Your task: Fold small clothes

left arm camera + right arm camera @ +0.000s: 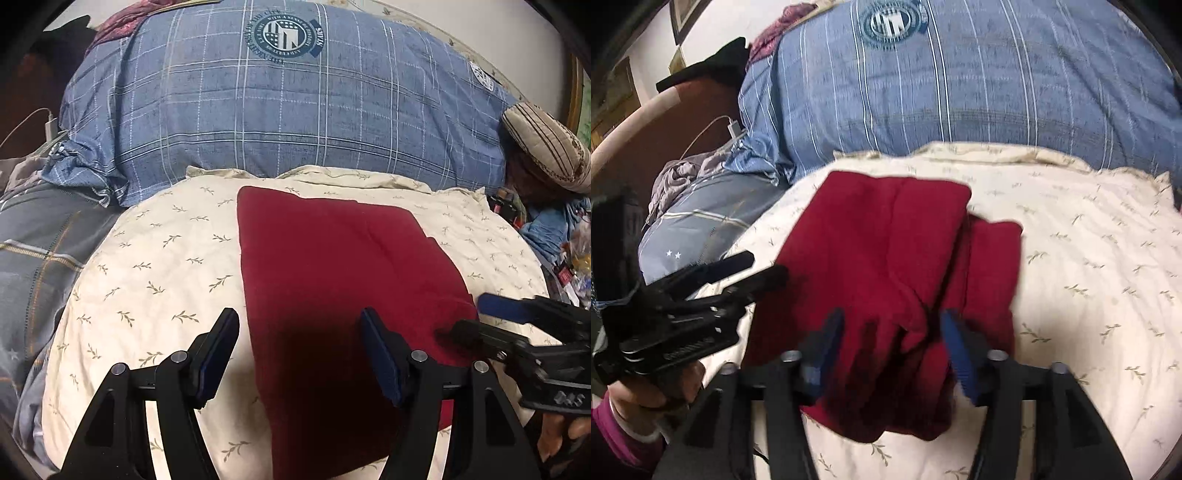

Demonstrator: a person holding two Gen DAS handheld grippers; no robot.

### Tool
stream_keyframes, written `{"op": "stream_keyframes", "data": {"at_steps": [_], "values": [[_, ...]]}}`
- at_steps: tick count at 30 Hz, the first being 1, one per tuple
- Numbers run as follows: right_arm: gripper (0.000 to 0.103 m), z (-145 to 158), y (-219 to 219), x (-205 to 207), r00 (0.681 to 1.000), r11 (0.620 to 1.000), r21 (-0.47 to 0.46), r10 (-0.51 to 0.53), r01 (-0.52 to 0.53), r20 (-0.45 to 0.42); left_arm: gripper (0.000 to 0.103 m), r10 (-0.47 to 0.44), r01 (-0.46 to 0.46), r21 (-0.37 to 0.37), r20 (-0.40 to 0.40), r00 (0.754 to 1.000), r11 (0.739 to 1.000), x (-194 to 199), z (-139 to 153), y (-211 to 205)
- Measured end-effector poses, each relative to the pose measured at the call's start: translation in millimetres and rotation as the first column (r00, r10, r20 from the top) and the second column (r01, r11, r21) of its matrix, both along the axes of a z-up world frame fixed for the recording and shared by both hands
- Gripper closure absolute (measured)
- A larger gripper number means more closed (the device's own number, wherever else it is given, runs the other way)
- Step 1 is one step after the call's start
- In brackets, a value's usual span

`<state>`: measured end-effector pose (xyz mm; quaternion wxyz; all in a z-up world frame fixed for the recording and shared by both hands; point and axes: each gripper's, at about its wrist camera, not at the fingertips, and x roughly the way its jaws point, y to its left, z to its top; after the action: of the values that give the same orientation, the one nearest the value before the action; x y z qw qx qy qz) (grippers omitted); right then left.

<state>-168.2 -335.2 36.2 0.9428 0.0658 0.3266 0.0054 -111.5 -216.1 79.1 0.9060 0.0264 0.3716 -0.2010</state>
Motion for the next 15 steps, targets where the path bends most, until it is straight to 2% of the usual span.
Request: {"op": "stream_keyframes", "data": {"at_steps": [3,9,15], "values": [[0.035,3,7,-8,0.998,0.998,-0.046,-0.044,0.046,0.035,0.036,0.013,-0.014,0.013,0.018,1.0,1.0,-8,1,1],[0.015,0,15,-13,0.992,0.988,-0.099,-0.109,0.114,0.058,0.036,0.028,-0.029,0.022,0.043,0.999,0.999,-22,6,8],[0.014,1,16,-23,0.987,0.984,-0.108,-0.135,0.144,0.086,0.036,0.02,-0.021,0.025,0.029,0.999,0.999,-33,8,12]]}}
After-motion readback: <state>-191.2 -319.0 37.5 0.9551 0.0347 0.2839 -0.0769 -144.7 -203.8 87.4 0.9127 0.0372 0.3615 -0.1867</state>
